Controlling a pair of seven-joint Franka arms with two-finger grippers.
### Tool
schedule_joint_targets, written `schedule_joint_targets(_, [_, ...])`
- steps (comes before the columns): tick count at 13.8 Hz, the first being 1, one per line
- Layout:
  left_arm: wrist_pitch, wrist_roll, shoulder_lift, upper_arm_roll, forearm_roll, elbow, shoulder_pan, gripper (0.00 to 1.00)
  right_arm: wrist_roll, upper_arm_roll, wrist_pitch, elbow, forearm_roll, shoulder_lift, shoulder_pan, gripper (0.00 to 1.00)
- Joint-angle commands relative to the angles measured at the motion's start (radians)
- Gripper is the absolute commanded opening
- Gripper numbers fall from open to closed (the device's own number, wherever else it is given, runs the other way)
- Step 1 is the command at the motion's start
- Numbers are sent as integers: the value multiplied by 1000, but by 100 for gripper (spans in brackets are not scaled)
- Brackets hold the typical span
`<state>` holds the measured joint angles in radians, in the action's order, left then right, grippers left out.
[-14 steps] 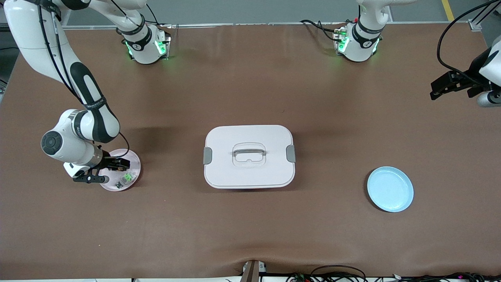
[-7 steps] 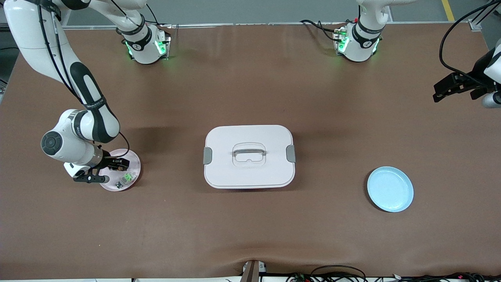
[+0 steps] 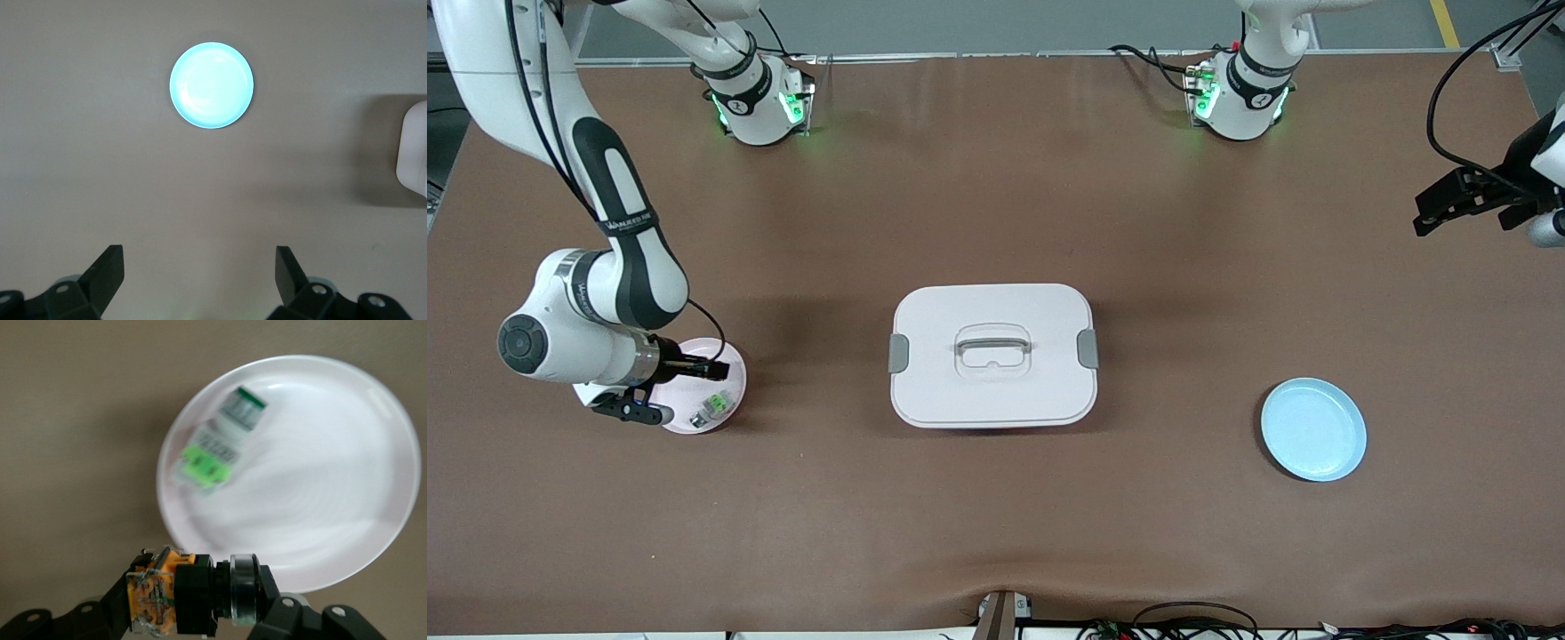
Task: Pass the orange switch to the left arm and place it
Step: 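Lift the switch over the white box with the right gripper while the left gripper approaches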
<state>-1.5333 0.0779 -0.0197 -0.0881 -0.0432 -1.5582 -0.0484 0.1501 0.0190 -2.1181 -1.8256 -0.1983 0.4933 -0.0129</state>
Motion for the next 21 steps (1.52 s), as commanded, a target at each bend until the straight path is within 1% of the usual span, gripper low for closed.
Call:
schedule_joint_targets(1, [-22,-20,-2,-1,0,-13,-7,100,106,-5,101,43,-100,-24,-27,0])
schedule_joint_targets(3, [-25,-20,3,-2,0,-13,-5,100,182,-5,136,65,-163,-41,-53,0])
schedule_joint_targets(4, [-30,-20,4,-2,0,-13,-4,100,239,-5,138,71,-180,-50,-80,0])
schedule_joint_targets(6, [-33,-18,6,-2,2,-11,-4,100,403,-7,145,98,-182,-62,-148,0])
schedule_joint_targets(9, [-59,0,12,-9,29,-5,5,100,661,-7,187,210,-185,-64,-258,0])
schedule_joint_targets(10, [-67,-4,23,-12,58,3,7,100,727,-7,193,244,-205,-62,-283,0])
schedule_joint_targets(12, [-79,-33,24,-12,145,9,8,100,814,-5,211,299,-280,-59,-318,0])
schedule_joint_targets(13, [-82,-29,27,-12,175,27,12,100,857,-5,211,318,-305,-58,-334,0])
schedule_joint_targets(15, [-83,-18,43,-13,225,33,25,100,972,-5,210,357,-331,-56,-363,0])
schedule_joint_targets(18, [-83,9,63,-13,374,30,45,100,1172,-5,199,437,-362,-36,-416,0])
schedule_joint_targets(19, [-83,63,70,-13,388,32,64,100,1230,-5,196,478,-366,-18,-438,0])
schedule_joint_targets(21, [-83,105,70,-21,414,33,85,100,1340,-5,185,570,-368,34,-456,0])
